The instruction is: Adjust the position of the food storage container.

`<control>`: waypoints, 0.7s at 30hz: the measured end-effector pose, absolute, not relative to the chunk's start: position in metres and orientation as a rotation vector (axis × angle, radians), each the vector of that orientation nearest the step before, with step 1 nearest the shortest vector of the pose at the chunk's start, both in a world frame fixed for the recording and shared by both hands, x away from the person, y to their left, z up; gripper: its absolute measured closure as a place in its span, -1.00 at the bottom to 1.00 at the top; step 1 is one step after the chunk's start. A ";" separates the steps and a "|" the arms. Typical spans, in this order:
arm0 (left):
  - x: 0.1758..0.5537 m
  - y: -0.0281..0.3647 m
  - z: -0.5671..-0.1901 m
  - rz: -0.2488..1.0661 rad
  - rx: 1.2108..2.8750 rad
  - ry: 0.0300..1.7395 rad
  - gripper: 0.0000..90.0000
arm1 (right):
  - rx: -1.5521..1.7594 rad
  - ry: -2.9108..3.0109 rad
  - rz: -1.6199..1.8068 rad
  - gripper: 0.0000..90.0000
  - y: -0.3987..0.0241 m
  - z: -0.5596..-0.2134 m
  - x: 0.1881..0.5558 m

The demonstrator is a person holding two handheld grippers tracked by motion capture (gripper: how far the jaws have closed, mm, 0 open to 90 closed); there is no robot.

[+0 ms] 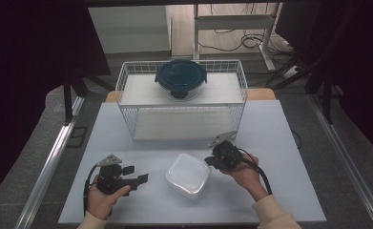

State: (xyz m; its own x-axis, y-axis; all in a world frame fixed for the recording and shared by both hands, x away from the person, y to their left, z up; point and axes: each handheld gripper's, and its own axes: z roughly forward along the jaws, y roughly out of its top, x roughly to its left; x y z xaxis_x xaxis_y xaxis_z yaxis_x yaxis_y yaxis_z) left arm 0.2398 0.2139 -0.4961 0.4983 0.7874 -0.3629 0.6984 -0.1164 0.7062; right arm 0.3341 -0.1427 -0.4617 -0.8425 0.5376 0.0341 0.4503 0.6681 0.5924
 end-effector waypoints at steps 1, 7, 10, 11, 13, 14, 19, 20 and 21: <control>0.240 0.214 -0.496 0.126 1.851 1.237 -0.43 | 0.815 2.734 0.914 0.98 -0.143 -0.462 0.331; 0.239 0.214 -0.496 0.127 1.851 1.237 -0.43 | 0.837 2.740 0.926 0.98 -0.144 -0.462 0.325; 0.239 0.214 -0.496 0.129 1.848 1.240 -0.43 | 0.851 2.742 0.930 0.98 -0.145 -0.463 0.318; 0.239 0.214 -0.496 0.127 1.848 1.241 -0.43 | 0.854 2.749 0.922 0.98 -0.146 -0.464 0.315; 0.240 0.213 -0.497 0.127 1.851 1.242 -0.43 | 0.867 2.771 0.925 0.98 -0.147 -0.468 0.309; 0.240 0.213 -0.497 0.127 1.851 1.242 -0.43 | 0.867 2.778 0.932 0.98 -0.147 -0.470 0.306; 0.239 0.213 -0.496 0.127 1.853 1.239 -0.43 | 0.895 2.780 0.970 0.98 -0.148 -0.475 0.293; 0.239 0.213 -0.497 0.127 1.854 1.240 -0.43 | 0.896 2.781 0.976 0.98 -0.149 -0.475 0.291; 0.239 0.213 -0.497 0.127 1.854 1.240 -0.43 | 0.903 2.784 0.982 0.98 -0.149 -0.476 0.288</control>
State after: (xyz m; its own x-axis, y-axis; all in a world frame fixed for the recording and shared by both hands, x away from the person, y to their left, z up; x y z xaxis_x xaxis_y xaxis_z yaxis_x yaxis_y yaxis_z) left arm 0.2394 0.2129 -0.4968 0.4968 0.7892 -0.3611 0.6997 -0.1181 0.7046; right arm 0.2875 -0.1485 -0.4762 -0.8276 0.5444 0.1366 0.5097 0.6270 0.5891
